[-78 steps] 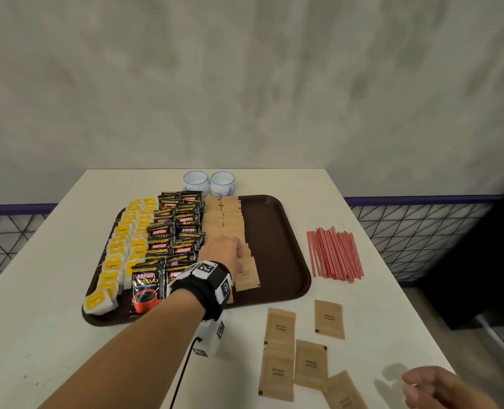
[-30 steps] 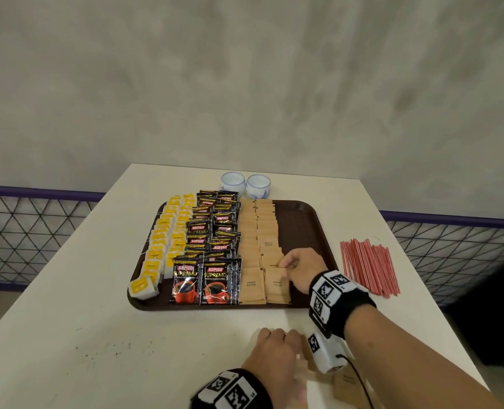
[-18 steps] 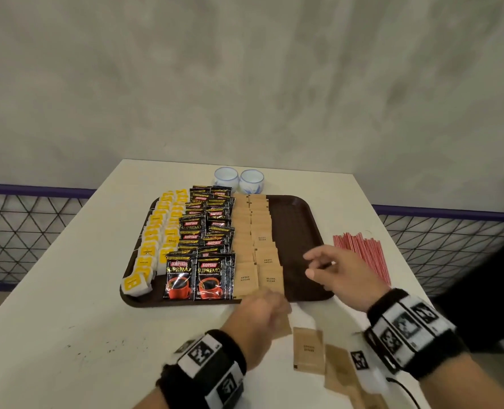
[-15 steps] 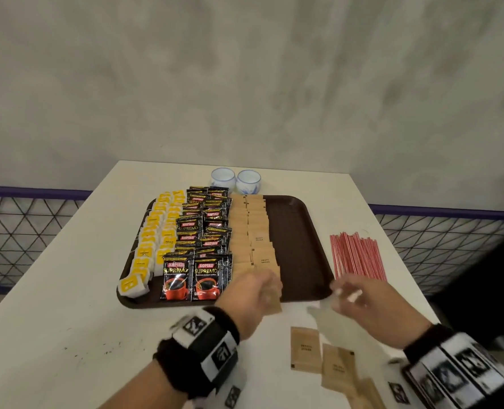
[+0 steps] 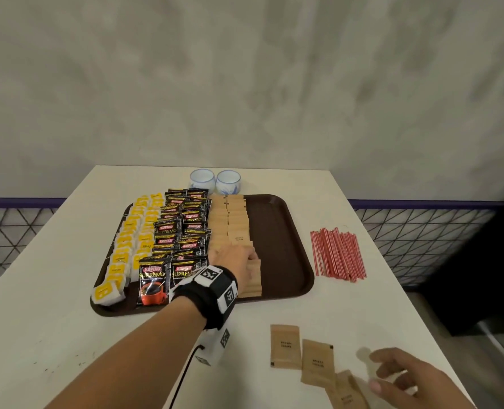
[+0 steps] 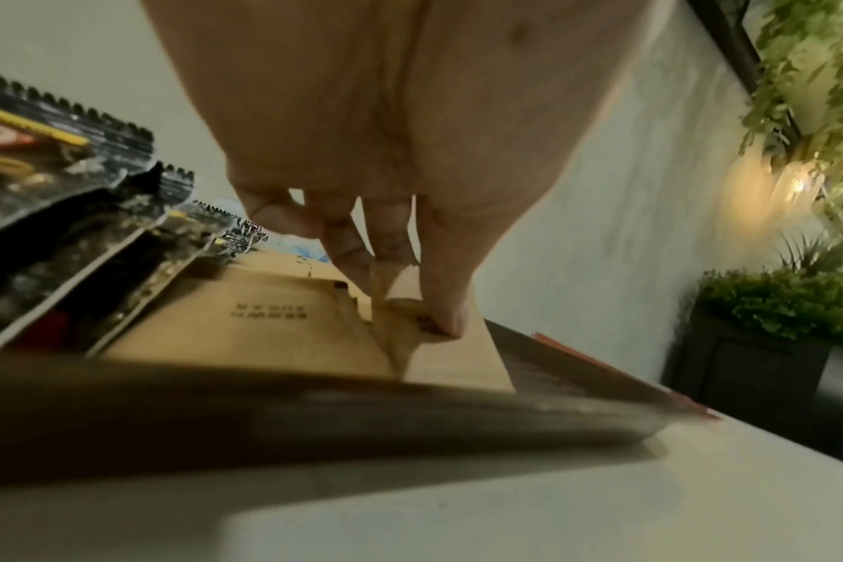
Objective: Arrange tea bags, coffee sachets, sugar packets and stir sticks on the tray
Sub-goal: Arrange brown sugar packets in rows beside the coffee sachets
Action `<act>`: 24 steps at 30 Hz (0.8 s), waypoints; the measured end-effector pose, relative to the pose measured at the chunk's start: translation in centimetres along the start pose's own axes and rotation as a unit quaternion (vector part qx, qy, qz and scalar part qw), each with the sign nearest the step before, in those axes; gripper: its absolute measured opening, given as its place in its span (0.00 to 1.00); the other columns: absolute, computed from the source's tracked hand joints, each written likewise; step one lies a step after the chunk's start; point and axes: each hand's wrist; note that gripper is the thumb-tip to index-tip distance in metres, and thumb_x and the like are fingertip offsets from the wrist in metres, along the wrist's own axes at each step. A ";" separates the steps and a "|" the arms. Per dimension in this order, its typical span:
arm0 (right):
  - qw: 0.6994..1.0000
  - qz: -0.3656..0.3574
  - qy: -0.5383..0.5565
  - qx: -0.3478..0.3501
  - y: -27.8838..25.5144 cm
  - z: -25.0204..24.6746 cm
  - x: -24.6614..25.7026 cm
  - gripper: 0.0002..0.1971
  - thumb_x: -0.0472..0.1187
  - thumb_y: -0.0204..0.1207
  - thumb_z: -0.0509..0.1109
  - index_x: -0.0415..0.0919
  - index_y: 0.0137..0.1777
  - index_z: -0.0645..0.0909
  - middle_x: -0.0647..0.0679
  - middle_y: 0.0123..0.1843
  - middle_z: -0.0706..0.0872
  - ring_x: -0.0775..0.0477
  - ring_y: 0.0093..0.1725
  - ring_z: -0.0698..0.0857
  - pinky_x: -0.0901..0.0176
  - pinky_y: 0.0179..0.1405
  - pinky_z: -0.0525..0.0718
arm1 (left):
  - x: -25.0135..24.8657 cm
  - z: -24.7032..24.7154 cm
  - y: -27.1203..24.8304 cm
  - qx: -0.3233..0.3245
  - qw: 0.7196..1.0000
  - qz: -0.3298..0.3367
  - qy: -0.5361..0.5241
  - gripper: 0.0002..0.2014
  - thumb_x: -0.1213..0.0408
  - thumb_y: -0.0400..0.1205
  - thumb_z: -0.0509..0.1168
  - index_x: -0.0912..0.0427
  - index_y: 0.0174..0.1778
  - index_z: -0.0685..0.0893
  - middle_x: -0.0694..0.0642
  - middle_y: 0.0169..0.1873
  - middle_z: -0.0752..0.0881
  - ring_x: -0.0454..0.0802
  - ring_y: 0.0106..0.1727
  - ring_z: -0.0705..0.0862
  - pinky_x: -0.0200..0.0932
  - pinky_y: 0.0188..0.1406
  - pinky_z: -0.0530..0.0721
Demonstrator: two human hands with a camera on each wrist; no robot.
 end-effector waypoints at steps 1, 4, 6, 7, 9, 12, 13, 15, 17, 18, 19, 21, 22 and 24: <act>1.000 0.001 -0.008 0.006 0.0 -0.1 -0.1 0.43 0.88 0.22 0.59 0.79 0.45 0.75 0.47 0.41 0.87 0.64 0.34 0.83 0.78 0.38 0.79 | 0.0 0.1 0.0 -0.009 1.000 0.002 0.013 0.17 0.63 0.77 0.70 0.44 0.60 0.81 0.47 0.61 0.82 0.52 0.67 0.73 0.54 0.69 0.62; 0.998 -0.001 -0.049 0.029 0.2 0.4 0.0 0.42 0.88 0.24 0.57 0.84 0.47 0.71 0.49 0.41 0.87 0.63 0.36 0.84 0.77 0.40 0.79 | 0.0 -0.2 -0.1 -0.029 0.999 0.004 0.020 0.22 0.59 0.75 0.72 0.43 0.65 0.77 0.45 0.66 0.76 0.50 0.70 0.68 0.54 0.69 0.62; 0.995 -0.001 -0.083 0.054 0.0 0.9 1.5 0.35 0.84 0.31 0.65 0.79 0.45 0.78 0.52 0.46 0.85 0.57 0.38 0.84 0.75 0.43 0.80 | 0.1 -0.8 -0.7 -0.055 0.998 0.002 0.002 0.22 0.57 0.76 0.71 0.41 0.65 0.75 0.44 0.66 0.75 0.49 0.71 0.67 0.53 0.69 0.62; 0.993 -0.006 -0.095 0.067 -0.1 1.2 2.4 0.31 0.79 0.38 0.71 0.75 0.45 0.76 0.54 0.49 0.83 0.56 0.38 0.83 0.73 0.45 0.80 | 0.0 -1.1 -1.3 -0.072 0.997 0.001 -0.009 0.20 0.56 0.77 0.70 0.40 0.64 0.76 0.43 0.66 0.75 0.48 0.70 0.67 0.53 0.69 0.62; 0.990 -0.015 -0.107 0.090 0.6 2.2 3.4 0.30 0.67 0.55 0.78 0.66 0.55 0.69 0.59 0.56 0.77 0.60 0.44 0.78 0.71 0.52 0.77 | -0.2 -1.5 -3.3 -0.096 0.995 0.008 -0.029 0.17 0.55 0.78 0.68 0.40 0.62 0.76 0.42 0.65 0.76 0.47 0.69 0.68 0.51 0.69 0.63; 0.985 -0.034 -0.144 0.085 2.2 4.1 4.1 0.31 0.56 0.68 0.77 0.55 0.69 0.68 0.59 0.58 0.72 0.57 0.59 0.75 0.63 0.63 0.75 | -1.6 -0.8 -7.5 -0.040 0.993 0.091 -0.069 0.14 0.53 0.80 0.65 0.43 0.62 0.77 0.41 0.61 0.76 0.44 0.67 0.70 0.46 0.69 0.64; 0.982 -0.045 -0.165 0.081 2.7 4.7 4.3 0.32 0.55 0.68 0.76 0.53 0.70 0.69 0.58 0.58 0.71 0.54 0.61 0.74 0.61 0.63 0.76 | -2.3 -0.1 -8.8 -0.002 0.990 0.123 -0.069 0.15 0.52 0.80 0.64 0.45 0.63 0.77 0.42 0.61 0.76 0.45 0.66 0.70 0.45 0.69 0.66; 0.971 -0.059 -0.216 0.083 3.5 5.6 4.9 0.28 0.51 0.68 0.76 0.51 0.66 0.70 0.56 0.57 0.69 0.51 0.60 0.73 0.60 0.60 0.76 | -3.6 1.6 -10.5 0.064 0.984 0.162 -0.018 0.17 0.52 0.81 0.62 0.50 0.65 0.77 0.47 0.61 0.77 0.48 0.64 0.70 0.44 0.66 0.69; 0.967 -0.045 -0.231 0.102 3.9 5.8 5.5 0.22 0.49 0.68 0.77 0.50 0.56 0.70 0.53 0.55 0.69 0.49 0.57 0.73 0.59 0.56 0.75 | -4.4 3.1 -10.6 0.099 0.977 0.175 0.066 0.16 0.53 0.81 0.63 0.54 0.63 0.76 0.53 0.59 0.77 0.53 0.61 0.72 0.46 0.60 0.70; 0.965 -0.039 -0.232 0.114 4.1 5.8 5.6 0.20 0.49 0.68 0.77 0.51 0.52 0.69 0.53 0.54 0.69 0.48 0.57 0.74 0.59 0.56 0.75 | -4.5 3.7 -10.4 0.106 0.975 0.173 0.091 0.18 0.53 0.80 0.64 0.56 0.64 0.75 0.54 0.60 0.77 0.55 0.60 0.73 0.47 0.59 0.71; 0.963 -0.037 -0.235 0.124 4.2 5.8 5.7 0.19 0.48 0.68 0.77 0.51 0.49 0.69 0.53 0.54 0.69 0.48 0.57 0.75 0.59 0.56 0.76 | -4.4 4.1 -10.2 0.109 0.975 0.164 0.100 0.22 0.53 0.79 0.66 0.57 0.66 0.73 0.55 0.61 0.76 0.56 0.60 0.73 0.48 0.60 0.72; 0.965 -0.043 -0.222 0.132 4.5 5.6 5.7 0.13 0.41 0.70 0.75 0.52 0.43 0.71 0.55 0.49 0.72 0.50 0.53 0.78 0.65 0.48 0.77 | -4.2 4.2 -9.9 0.110 0.980 0.138 0.092 0.28 0.52 0.77 0.69 0.57 0.70 0.69 0.56 0.63 0.74 0.56 0.62 0.72 0.51 0.63 0.74; 0.971 -0.049 -0.195 0.128 4.7 5.3 5.6 0.12 0.36 0.72 0.71 0.52 0.39 0.71 0.56 0.45 0.75 0.52 0.48 0.79 0.70 0.42 0.76 | -4.1 4.2 -9.7 0.111 0.982 0.128 0.083 0.29 0.53 0.76 0.70 0.58 0.71 0.69 0.56 0.64 0.73 0.56 0.63 0.72 0.52 0.64 0.74; 0.986 -0.064 -0.114 0.106 5.2 4.3 5.7 0.15 0.28 0.75 0.63 0.50 0.34 0.74 0.54 0.37 0.80 0.54 0.37 0.79 0.74 0.33 0.73 | -3.8 4.0 -9.6 0.109 0.983 0.123 0.085 0.30 0.54 0.76 0.70 0.58 0.71 0.68 0.56 0.65 0.72 0.56 0.64 0.72 0.51 0.65 0.74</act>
Point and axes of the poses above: each hand's wrist, its own y-axis towards the middle knuckle, its own z-axis out of the palm, x = y × z
